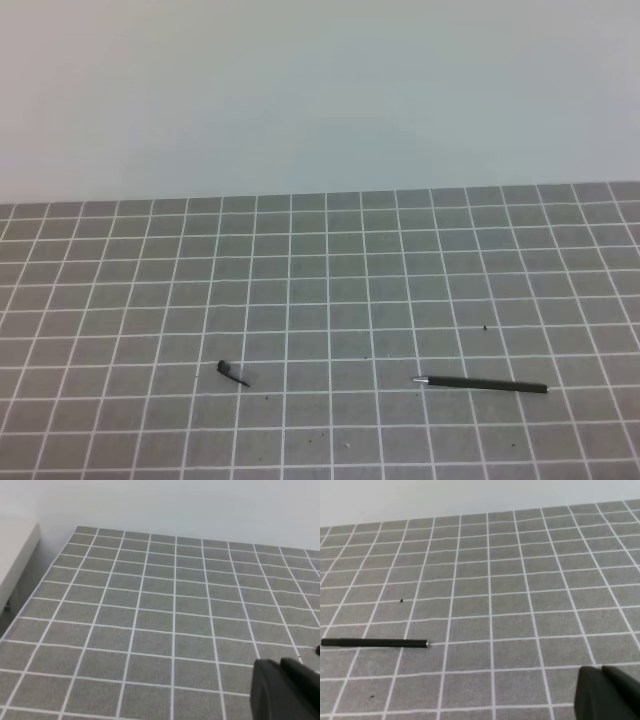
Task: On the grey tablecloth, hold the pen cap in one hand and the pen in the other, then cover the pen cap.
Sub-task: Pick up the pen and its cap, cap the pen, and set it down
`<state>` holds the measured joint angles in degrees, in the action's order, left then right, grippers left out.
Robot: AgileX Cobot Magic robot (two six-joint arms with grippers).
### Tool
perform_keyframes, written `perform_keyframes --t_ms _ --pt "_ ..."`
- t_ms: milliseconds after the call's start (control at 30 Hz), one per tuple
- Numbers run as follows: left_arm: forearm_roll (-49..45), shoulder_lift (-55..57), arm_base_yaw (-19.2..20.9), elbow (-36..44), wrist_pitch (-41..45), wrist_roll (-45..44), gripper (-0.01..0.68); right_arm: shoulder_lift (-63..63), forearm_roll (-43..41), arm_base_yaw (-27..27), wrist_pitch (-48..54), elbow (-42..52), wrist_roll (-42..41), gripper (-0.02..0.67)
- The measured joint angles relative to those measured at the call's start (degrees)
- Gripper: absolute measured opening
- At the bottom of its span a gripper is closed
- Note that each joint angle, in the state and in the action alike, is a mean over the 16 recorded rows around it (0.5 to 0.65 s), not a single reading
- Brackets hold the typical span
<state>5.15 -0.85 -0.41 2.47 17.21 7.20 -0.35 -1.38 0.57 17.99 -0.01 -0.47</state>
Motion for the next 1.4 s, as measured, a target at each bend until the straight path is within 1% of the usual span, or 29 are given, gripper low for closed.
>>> perform_keyframes --t_ms 733,1400 --pt "0.93 0.00 0.00 0.00 -0.11 -0.02 0.000 0.00 0.00 0.00 0.00 -0.01 0.47 -0.008" --pt "0.25 0.00 0.00 0.00 0.00 -1.73 0.000 0.00 0.00 0.00 0.00 -0.01 0.47 -0.008"
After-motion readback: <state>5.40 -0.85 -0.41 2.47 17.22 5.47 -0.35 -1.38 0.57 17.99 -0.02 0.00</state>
